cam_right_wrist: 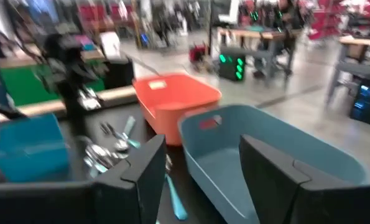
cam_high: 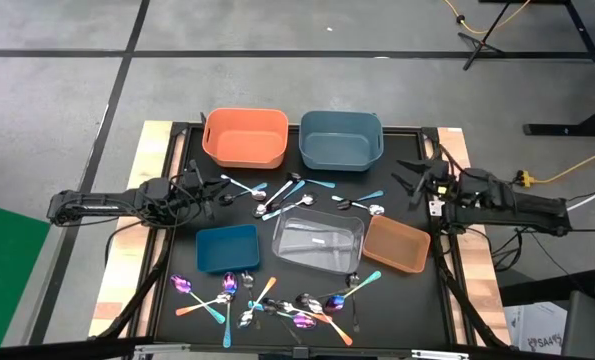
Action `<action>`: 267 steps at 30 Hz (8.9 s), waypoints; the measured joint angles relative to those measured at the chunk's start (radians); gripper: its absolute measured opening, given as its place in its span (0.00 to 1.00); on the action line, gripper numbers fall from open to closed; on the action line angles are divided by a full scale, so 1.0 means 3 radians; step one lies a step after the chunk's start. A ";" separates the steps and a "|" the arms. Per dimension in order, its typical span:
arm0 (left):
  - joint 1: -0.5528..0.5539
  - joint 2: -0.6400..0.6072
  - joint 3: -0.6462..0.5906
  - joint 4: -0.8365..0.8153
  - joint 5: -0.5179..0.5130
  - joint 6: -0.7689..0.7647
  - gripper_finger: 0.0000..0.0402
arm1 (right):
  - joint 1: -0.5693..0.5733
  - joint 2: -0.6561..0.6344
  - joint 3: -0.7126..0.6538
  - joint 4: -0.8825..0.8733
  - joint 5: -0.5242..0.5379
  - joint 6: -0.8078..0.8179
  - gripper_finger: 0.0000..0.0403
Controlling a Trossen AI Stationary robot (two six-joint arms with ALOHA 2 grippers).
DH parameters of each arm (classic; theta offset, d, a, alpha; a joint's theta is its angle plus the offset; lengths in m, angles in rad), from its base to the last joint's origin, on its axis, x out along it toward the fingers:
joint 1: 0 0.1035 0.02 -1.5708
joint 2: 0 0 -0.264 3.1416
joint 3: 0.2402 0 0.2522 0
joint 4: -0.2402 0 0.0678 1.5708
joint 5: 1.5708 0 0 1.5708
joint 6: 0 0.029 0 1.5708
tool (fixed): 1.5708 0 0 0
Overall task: Sort silverware by color (type)
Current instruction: Put the blue spoon into the light blue bin
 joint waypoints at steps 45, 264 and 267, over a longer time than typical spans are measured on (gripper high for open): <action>-0.0001 0.0000 0.0001 -0.0001 0.0000 -0.0010 0.00 | -0.1490 0.2448 0.0595 -0.1008 -0.1494 -0.1452 0.48; -0.0001 0.0000 0.0001 0.0003 0.0000 -0.0009 0.00 | 0.1276 0.3421 0.2124 -0.3554 -0.1876 0.1605 0.00; 0.0000 0.0001 0.0001 0.0003 0.0000 -0.0009 0.00 | 0.1399 0.3421 0.2124 -0.3552 -0.1779 0.1766 0.00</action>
